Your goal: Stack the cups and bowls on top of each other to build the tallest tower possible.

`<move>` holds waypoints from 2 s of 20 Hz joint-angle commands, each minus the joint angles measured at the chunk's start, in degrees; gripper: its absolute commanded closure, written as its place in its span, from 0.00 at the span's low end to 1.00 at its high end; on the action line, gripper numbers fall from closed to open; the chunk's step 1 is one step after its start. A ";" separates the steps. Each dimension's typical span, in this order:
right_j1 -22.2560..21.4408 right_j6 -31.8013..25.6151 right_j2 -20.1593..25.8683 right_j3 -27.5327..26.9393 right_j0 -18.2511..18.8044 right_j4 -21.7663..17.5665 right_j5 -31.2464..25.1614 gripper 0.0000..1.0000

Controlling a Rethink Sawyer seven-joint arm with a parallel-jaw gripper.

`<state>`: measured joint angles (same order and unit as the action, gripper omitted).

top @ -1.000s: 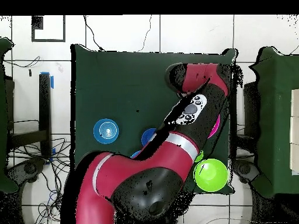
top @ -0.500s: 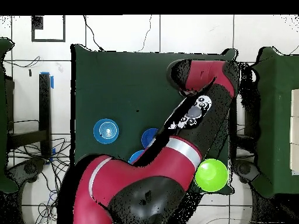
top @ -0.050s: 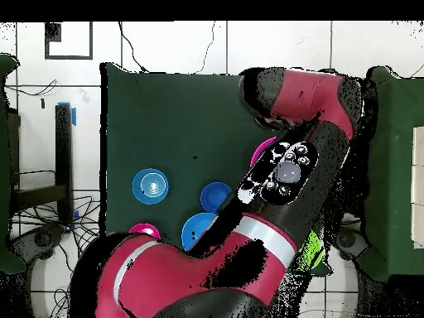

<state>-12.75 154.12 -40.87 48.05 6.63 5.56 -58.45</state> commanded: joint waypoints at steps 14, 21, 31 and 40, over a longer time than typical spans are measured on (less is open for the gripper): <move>-5.08 1.68 20.59 12.19 0.16 12.42 6.35 0.00; -4.73 3.04 22.44 12.43 0.47 14.79 7.67 0.00; -3.21 10.25 20.67 9.45 -2.17 17.97 3.93 0.00; -1.18 17.14 16.95 5.11 -4.47 20.44 -1.99 0.00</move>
<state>-18.27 155.25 -27.26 53.83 4.53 24.38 -53.93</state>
